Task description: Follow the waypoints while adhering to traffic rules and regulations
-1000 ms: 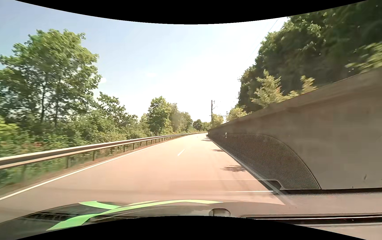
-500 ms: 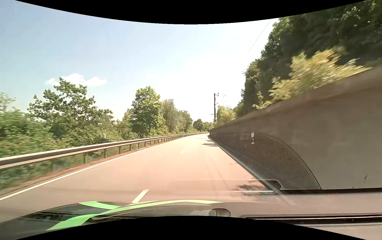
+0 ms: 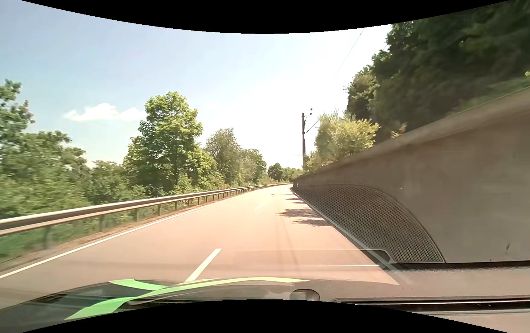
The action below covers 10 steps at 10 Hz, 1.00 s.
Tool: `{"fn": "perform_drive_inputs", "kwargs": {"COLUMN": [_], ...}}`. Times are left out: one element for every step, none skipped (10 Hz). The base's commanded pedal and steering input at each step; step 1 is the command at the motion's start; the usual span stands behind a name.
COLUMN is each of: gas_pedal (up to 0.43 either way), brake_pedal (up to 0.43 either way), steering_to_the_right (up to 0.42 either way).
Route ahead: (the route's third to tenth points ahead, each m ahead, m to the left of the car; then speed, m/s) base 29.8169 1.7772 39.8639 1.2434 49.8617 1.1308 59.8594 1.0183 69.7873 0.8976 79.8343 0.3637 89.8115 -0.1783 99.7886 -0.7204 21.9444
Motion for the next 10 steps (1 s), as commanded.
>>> {"fn": "perform_drive_inputs", "kwargs": {"gas_pedal": [0.268, 0.268, 0.260, 0.220, 0.209, 0.209, 0.209, 0.240, 0.260, 0.280], "brake_pedal": [0.000, 0.000, 0.000, 0.000, 0.000, 0.000, 0.000, 0.000, 0.000, 0.000], "steering_to_the_right": [-0.001, -0.001, -0.002, -0.001, -0.001, -0.001, -0.001, -0.001, 0.000, 0.000]}}
